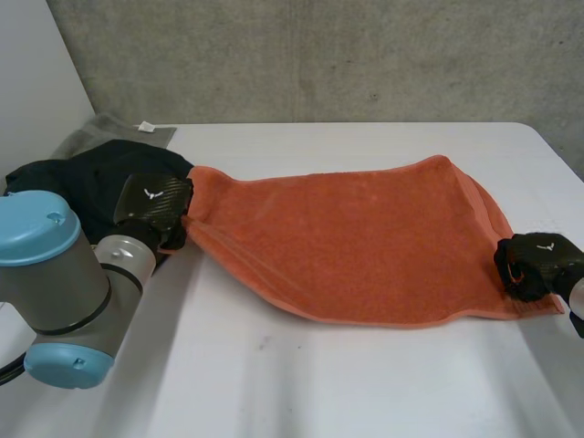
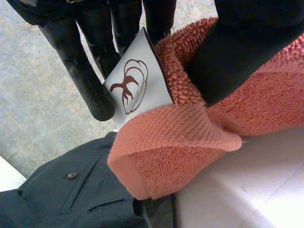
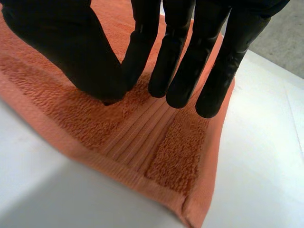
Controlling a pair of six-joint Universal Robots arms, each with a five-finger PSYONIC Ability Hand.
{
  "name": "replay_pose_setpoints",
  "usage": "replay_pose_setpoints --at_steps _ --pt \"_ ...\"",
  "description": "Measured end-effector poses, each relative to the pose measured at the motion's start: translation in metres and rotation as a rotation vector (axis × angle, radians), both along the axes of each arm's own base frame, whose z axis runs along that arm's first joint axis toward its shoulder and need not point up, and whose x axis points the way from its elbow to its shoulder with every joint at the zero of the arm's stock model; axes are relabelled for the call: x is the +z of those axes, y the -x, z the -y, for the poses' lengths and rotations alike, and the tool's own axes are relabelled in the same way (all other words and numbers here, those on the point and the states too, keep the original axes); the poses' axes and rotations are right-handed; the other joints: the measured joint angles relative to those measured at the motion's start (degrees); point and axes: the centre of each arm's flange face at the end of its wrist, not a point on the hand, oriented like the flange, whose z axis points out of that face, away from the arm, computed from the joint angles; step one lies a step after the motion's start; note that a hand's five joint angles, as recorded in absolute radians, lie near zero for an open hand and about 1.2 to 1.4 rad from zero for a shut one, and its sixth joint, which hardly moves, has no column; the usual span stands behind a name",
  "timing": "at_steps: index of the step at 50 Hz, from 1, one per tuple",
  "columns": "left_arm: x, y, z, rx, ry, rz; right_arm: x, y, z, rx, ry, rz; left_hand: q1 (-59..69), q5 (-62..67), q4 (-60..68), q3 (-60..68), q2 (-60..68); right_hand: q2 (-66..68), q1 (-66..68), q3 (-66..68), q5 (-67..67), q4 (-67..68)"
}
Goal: Fold the laundry.
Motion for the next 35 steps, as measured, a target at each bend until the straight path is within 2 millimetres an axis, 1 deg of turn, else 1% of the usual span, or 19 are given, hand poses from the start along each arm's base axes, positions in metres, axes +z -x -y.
replay_pose_setpoints --at_steps 2,3,6,11,12,13,14,15,16,17,18,19,22,26,30,35 --pt "0.000 0.000 0.000 0.001 -0.002 0.001 0.000 0.000 0.001 -0.001 0.004 -0.002 0.0 0.0 0.0 0.0 0.0 0.0 0.0 0.0 0.0 0.0" --pt "0.001 -0.002 -0.001 0.004 -0.008 0.003 0.004 0.001 0.006 -0.012 0.021 -0.015 0.0 0.0 0.0 0.0 0.0 1.2 1.0 1.9 2.5 2.3" --pt "0.002 -0.004 -0.004 0.007 -0.028 0.012 0.009 0.002 0.009 -0.022 0.039 -0.031 0.0 0.0 0.0 0.0 0.0 1.2 1.0 1.9 2.5 2.3" --pt "0.003 -0.009 -0.012 0.011 -0.082 0.033 0.021 0.003 0.007 -0.009 0.052 -0.081 0.0 0.0 0.0 0.0 0.0 1.2 1.0 1.9 2.5 2.3" --pt "0.003 -0.009 -0.012 0.011 -0.082 0.033 0.021 0.003 0.007 -0.009 0.052 -0.081 0.0 0.0 0.0 0.0 0.0 1.2 1.0 1.9 2.5 2.3" --pt "0.003 -0.011 -0.014 0.014 -0.101 0.040 0.028 0.003 0.001 0.010 0.046 -0.117 0.0 0.0 0.0 0.0 0.0 -2.4 -1.9 -1.0 -0.2 -0.8" --pt "0.003 -0.012 -0.015 0.015 -0.107 0.042 0.030 0.003 -0.001 0.017 0.041 -0.125 0.0 0.0 0.0 0.0 0.0 -13.0 -10.4 -11.4 -9.3 -11.3" --pt "0.003 -0.014 -0.015 0.018 -0.116 0.045 0.032 0.002 -0.005 0.031 0.030 -0.137 0.0 0.0 0.0 0.0 0.0 -16.3 -13.7 -15.5 -13.0 -15.4" --pt "0.003 -0.015 -0.015 0.020 -0.119 0.046 0.032 0.002 -0.007 0.035 0.026 -0.140 0.0 0.0 0.0 0.0 0.0 -16.3 -13.7 -15.5 -13.0 -15.4" --pt "0.003 -0.015 -0.015 0.021 -0.122 0.047 0.033 0.001 -0.010 0.043 0.018 -0.143 0.0 0.0 0.0 0.0 0.0 -21.2 -17.4 -20.4 -17.7 -20.3" --pt "0.003 -0.017 -0.014 0.023 -0.126 0.048 0.033 0.000 -0.014 0.056 0.003 -0.140 0.0 0.0 0.0 0.0 0.0 -31.6 -25.9 -31.1 -28.8 -31.1" --pt "0.003 -0.017 -0.014 0.024 -0.127 0.047 0.032 -0.002 -0.018 0.063 -0.009 -0.132 0.0 0.0 0.0 0.0 0.0 -37.8 -31.2 -36.6 -34.4 -36.5" --pt "0.004 -0.017 -0.012 0.024 -0.125 0.045 0.029 -0.006 -0.024 0.069 -0.042 -0.086 0.0 0.0 0.0 0.0 0.0 -44.2 -36.9 -43.6 -42.2 -43.9" --pt "0.005 -0.016 -0.010 0.021 -0.118 0.042 0.026 -0.009 -0.028 0.062 -0.065 -0.019 0.0 0.0 0.0 0.0 0.0 -44.5 -37.4 -44.1 -43.3 -44.7" --pt "0.008 -0.014 -0.008 0.019 -0.106 0.037 0.018 -0.013 -0.027 0.061 -0.066 0.050 0.0 0.0 0.0 0.0 0.0 -44.5 -37.4 -44.1 -43.2 -44.7" --pt "0.010 -0.014 -0.005 0.021 -0.096 0.033 0.006 -0.019 -0.024 0.082 -0.064 0.069 0.0 0.0 0.0 0.0 0.0 -44.1 -35.9 -42.5 -40.2 -42.2"
